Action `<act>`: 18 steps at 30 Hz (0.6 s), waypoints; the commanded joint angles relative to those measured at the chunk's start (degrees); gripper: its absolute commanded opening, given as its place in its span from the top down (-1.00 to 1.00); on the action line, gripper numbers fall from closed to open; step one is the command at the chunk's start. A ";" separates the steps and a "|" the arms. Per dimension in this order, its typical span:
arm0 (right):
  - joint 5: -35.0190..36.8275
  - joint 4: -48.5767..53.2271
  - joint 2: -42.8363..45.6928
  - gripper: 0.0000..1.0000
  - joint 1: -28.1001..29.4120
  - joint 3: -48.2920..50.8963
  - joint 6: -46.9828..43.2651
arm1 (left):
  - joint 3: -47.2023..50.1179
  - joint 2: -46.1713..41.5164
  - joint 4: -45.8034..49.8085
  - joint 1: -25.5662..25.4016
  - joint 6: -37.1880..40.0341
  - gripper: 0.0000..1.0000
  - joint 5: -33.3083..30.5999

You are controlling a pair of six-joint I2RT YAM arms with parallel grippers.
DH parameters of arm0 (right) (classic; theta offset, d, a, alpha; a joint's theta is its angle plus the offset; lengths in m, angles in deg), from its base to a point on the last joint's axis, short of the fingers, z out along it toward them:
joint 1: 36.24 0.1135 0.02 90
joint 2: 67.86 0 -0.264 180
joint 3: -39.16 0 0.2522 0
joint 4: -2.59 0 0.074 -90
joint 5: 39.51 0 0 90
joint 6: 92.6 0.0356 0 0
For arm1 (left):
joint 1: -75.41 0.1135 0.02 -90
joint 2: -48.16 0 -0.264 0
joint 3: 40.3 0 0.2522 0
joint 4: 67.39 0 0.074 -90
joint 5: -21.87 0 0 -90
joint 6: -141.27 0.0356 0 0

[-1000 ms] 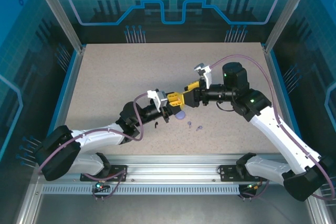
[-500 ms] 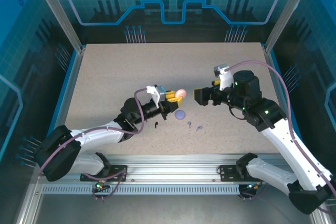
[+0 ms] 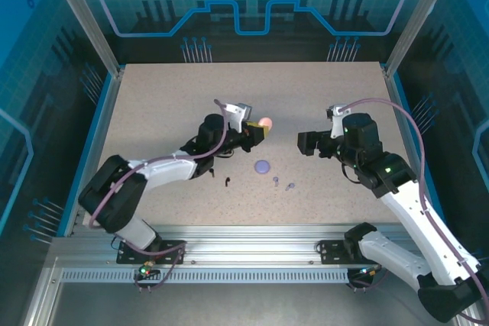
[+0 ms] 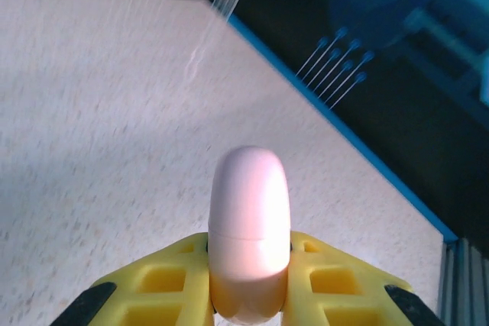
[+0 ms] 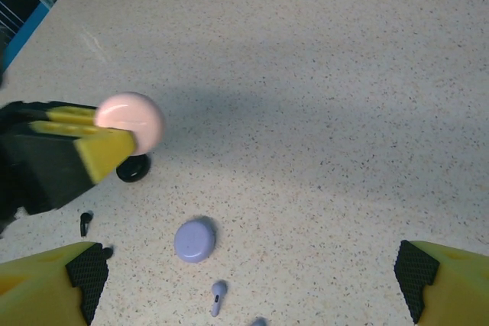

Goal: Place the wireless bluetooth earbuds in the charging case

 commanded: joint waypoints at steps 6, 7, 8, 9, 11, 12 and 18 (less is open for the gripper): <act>1.08 0.63 1.81 -1.00 -0.80 2.53 1.99 | -11.54 11.47 16.24 2.83 -7.03 0.99 -0.44; 0.92 0.67 1.91 -1.00 -0.80 2.68 2.09 | -12.27 12.51 16.84 3.02 -7.66 0.99 -0.32; 0.97 0.62 1.91 -1.00 -0.85 2.81 2.13 | -13.22 13.77 17.68 3.22 -8.44 0.99 -0.18; 0.91 0.62 1.92 -1.00 -0.78 2.97 2.31 | -13.99 14.91 18.18 3.37 -9.12 0.99 -0.05; 1.04 0.54 2.01 -1.00 -0.80 3.24 2.49 | -15.17 16.76 18.64 3.44 -9.74 0.99 0.19; 1.08 0.45 2.09 -1.00 -0.79 3.50 2.73 | -15.93 17.76 19.08 3.42 -10.01 0.98 0.37; 0.99 -0.59 2.45 -1.00 -0.81 4.48 3.54 | -19.29 23.06 20.18 3.79 -11.90 0.93 0.17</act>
